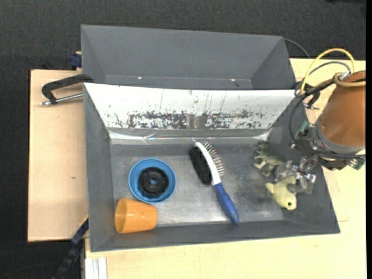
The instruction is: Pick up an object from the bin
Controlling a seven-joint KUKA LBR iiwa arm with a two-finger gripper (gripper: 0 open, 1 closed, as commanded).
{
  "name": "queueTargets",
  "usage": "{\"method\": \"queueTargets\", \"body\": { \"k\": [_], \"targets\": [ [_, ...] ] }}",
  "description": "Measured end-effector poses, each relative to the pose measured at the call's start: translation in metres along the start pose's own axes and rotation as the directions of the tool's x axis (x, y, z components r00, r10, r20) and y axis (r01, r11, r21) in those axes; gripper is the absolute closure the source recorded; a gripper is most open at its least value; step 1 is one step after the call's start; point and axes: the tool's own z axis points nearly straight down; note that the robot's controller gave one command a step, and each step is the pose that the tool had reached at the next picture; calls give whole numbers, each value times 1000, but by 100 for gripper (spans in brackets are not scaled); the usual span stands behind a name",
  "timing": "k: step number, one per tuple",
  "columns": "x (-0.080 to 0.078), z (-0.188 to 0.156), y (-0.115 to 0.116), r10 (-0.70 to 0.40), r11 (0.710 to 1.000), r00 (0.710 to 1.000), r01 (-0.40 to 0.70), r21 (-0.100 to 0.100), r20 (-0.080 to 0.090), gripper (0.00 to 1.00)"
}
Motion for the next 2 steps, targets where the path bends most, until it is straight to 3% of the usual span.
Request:
{"method": "queueTargets", "body": {
  "k": [1,2],
  "targets": [
    [-15,-22,-12,4,1000,1000,-4,-4,0,100],
    [-22,-218,-20,41,999,999,-41,3,1,100]
  ]
}}
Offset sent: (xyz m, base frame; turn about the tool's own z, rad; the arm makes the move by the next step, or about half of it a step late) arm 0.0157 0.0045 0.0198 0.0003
